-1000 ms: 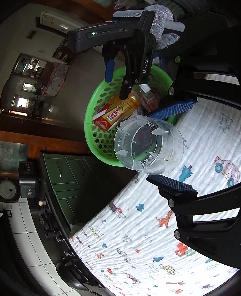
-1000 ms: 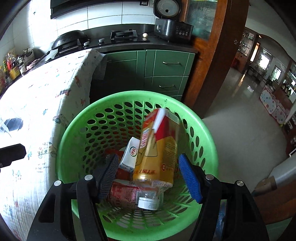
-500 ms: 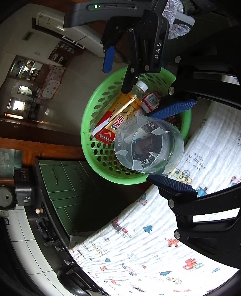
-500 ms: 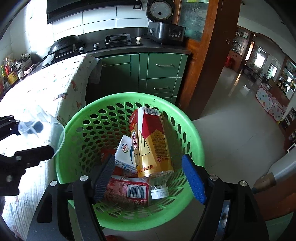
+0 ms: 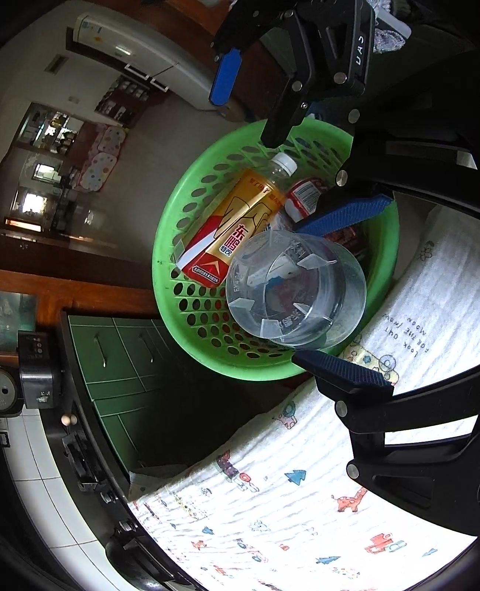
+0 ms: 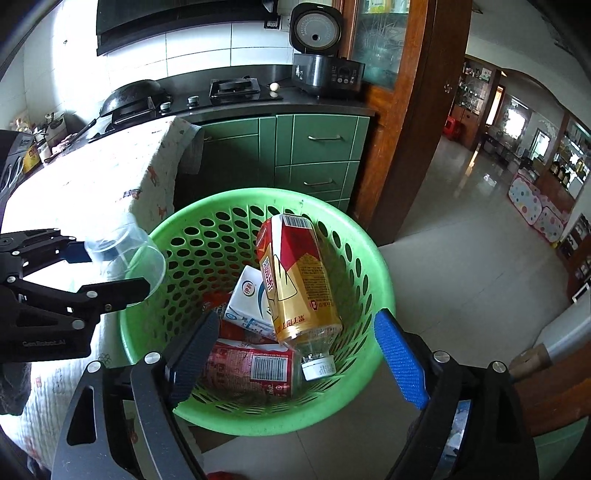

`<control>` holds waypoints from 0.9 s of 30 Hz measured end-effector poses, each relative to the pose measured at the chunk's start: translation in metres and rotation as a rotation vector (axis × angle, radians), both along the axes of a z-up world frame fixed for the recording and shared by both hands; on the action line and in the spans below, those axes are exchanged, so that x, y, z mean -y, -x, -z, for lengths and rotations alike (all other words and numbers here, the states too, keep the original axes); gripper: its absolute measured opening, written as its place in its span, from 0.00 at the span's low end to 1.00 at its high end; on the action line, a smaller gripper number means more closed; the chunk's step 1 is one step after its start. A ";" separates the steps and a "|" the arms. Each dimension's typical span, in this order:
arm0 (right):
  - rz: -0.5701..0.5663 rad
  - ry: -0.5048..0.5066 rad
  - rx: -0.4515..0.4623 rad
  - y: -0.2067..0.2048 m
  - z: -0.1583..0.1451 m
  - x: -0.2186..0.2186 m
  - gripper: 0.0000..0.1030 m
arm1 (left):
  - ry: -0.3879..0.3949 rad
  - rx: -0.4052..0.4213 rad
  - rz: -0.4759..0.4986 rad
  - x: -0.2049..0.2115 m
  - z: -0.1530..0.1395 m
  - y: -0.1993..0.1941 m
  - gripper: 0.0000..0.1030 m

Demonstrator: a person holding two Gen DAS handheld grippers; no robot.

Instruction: Collect trash

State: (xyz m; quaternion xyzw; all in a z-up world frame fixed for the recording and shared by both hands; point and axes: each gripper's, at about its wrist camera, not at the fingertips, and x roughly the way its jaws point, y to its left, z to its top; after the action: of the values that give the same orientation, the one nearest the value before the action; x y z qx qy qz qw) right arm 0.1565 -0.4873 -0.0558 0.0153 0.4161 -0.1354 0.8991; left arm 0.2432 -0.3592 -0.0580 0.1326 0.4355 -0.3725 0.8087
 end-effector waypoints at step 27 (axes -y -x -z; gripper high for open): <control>0.036 -0.017 0.073 0.026 -0.015 -0.011 0.90 | 0.006 0.081 -0.005 -0.005 -0.019 0.022 0.72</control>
State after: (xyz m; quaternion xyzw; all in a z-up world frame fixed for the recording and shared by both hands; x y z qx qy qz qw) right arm 0.1302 -0.4758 -0.0407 0.0355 0.3840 -0.1475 0.9108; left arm 0.2208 -0.3542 -0.0388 0.1441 0.4014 -0.3662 0.8270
